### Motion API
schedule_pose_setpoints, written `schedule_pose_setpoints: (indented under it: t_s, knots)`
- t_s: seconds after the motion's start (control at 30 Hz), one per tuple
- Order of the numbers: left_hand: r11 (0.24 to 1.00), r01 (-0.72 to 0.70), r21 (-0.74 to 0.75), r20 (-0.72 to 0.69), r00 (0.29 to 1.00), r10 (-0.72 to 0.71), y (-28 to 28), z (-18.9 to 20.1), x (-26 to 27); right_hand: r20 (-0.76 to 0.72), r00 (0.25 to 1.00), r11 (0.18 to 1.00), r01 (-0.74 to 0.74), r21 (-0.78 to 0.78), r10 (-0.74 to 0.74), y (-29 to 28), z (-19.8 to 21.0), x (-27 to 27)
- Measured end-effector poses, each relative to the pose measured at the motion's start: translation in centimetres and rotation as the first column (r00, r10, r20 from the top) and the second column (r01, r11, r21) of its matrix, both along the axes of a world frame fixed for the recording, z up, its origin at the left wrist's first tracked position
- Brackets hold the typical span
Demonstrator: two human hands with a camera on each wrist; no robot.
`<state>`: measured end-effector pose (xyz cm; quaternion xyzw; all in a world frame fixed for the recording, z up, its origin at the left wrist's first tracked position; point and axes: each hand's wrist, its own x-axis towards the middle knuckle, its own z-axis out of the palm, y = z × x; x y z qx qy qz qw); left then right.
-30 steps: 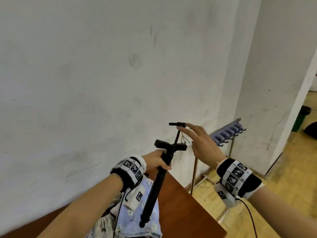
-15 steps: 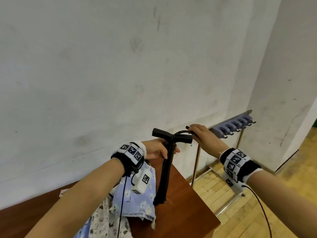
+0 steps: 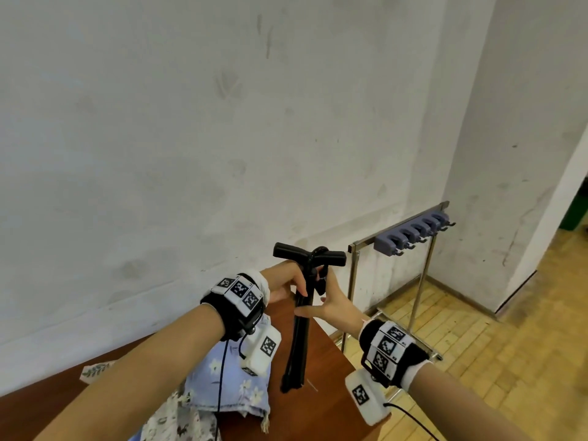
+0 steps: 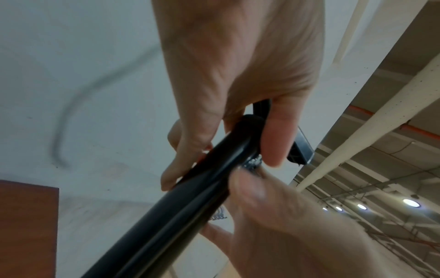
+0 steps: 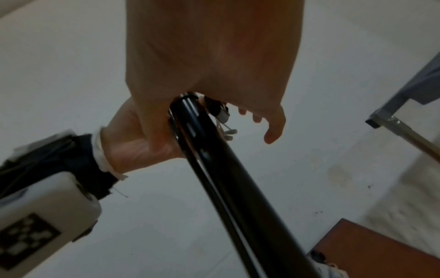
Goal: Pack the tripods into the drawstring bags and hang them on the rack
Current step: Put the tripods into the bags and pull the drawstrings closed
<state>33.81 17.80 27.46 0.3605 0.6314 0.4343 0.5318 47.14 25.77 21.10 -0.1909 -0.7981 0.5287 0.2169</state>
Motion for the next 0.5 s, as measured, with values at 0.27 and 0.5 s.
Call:
schedule_pose_setpoints:
  t_s: [0.27,0.5]
  knots:
    - [0.997,-0.075,-0.011,0.166,0.983,0.075,0.7,-1.0,-0.8,-0.178,0.975,0.986,0.116,-0.122,-0.137,-1.1,-0.3,-1.7]
    - [0.999,0.023,-0.030,-0.088,0.996,-0.026,-1.2,-1.2,-4.1,-0.189,0.937,0.954,0.272,-0.125,-0.292,-3.0,-1.8,-5.1]
